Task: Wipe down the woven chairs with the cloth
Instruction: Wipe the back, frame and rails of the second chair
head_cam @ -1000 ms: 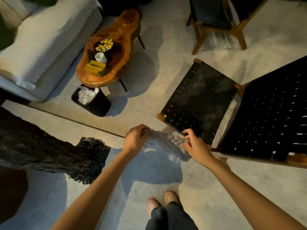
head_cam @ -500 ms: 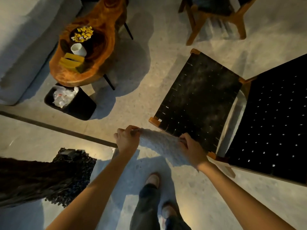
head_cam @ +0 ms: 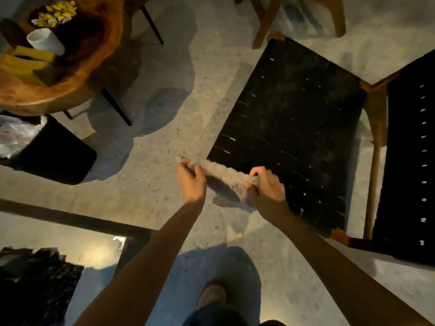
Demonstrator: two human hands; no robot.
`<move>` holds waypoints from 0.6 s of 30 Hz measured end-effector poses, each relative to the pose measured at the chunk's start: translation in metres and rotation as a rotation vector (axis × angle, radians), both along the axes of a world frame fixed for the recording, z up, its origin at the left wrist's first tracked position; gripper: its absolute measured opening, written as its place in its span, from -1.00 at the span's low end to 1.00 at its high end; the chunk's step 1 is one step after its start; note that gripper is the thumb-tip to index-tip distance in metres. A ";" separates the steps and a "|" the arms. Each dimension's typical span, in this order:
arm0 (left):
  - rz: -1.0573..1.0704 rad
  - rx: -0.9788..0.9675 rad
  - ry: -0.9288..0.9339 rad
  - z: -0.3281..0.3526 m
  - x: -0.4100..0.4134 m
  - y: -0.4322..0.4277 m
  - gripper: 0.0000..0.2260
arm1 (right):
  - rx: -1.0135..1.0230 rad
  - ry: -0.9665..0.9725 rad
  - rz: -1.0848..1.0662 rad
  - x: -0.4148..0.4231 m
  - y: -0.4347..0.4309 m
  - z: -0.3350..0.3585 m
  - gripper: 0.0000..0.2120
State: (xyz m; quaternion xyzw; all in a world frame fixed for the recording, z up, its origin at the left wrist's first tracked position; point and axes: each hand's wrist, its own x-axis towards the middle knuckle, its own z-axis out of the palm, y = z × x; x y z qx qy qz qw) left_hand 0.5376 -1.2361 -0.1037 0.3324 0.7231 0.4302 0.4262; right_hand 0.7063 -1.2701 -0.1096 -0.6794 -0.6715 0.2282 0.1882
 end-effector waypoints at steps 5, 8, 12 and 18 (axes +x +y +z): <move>-0.025 0.356 0.142 -0.047 0.028 -0.003 -0.60 | 0.144 -0.064 0.168 0.014 0.002 -0.051 -0.84; -0.008 0.431 0.370 -0.067 0.039 -0.002 -0.69 | 0.287 -0.051 0.162 0.020 0.001 -0.063 -0.92; -0.046 0.450 0.797 -0.083 0.042 -0.005 -0.68 | 0.447 -0.082 0.166 0.031 -0.006 -0.074 -0.93; -0.244 0.419 1.138 -0.080 0.050 -0.023 -0.59 | 0.469 -0.078 0.130 0.053 -0.032 -0.082 -0.93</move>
